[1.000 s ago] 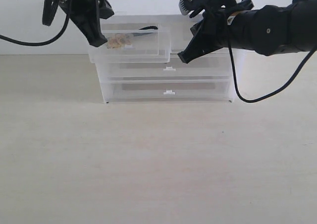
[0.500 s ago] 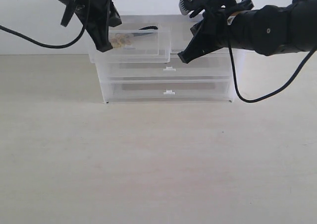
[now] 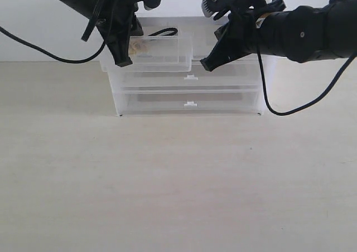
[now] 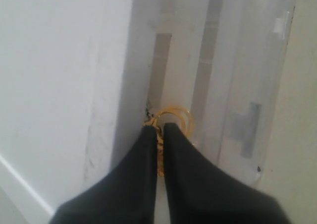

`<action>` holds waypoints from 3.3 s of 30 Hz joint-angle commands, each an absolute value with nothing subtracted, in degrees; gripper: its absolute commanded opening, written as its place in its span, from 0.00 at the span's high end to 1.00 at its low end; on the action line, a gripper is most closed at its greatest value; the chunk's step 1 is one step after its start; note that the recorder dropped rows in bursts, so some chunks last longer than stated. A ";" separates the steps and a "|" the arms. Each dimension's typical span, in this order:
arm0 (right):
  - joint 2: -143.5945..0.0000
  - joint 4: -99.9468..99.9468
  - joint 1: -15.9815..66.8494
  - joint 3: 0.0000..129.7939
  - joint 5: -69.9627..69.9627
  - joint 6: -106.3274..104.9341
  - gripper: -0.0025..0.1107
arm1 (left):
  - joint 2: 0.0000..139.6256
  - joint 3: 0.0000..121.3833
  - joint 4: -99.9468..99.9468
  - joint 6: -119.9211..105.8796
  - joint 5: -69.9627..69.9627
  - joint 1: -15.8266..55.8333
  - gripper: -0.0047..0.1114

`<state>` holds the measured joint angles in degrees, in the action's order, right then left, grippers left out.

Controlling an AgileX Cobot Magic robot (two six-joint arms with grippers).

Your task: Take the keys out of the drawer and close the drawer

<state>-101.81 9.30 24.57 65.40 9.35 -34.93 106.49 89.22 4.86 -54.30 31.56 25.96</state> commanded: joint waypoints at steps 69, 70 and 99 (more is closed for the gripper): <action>-101.80 9.71 23.83 65.93 13.66 -35.37 0.98 | 105.03 89.35 -15.76 -56.11 56.65 25.83 0.92; -101.80 9.71 23.83 65.93 13.66 -35.37 0.98 | 105.03 89.35 -15.76 -56.11 56.87 25.83 0.92; -101.80 9.71 23.83 65.93 14.47 -35.37 0.98 | 109.46 89.35 -10.02 -26.66 34.02 25.83 0.57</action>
<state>-101.81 9.30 24.57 65.40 9.68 -35.37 108.83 89.54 -10.36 -28.58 33.66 25.53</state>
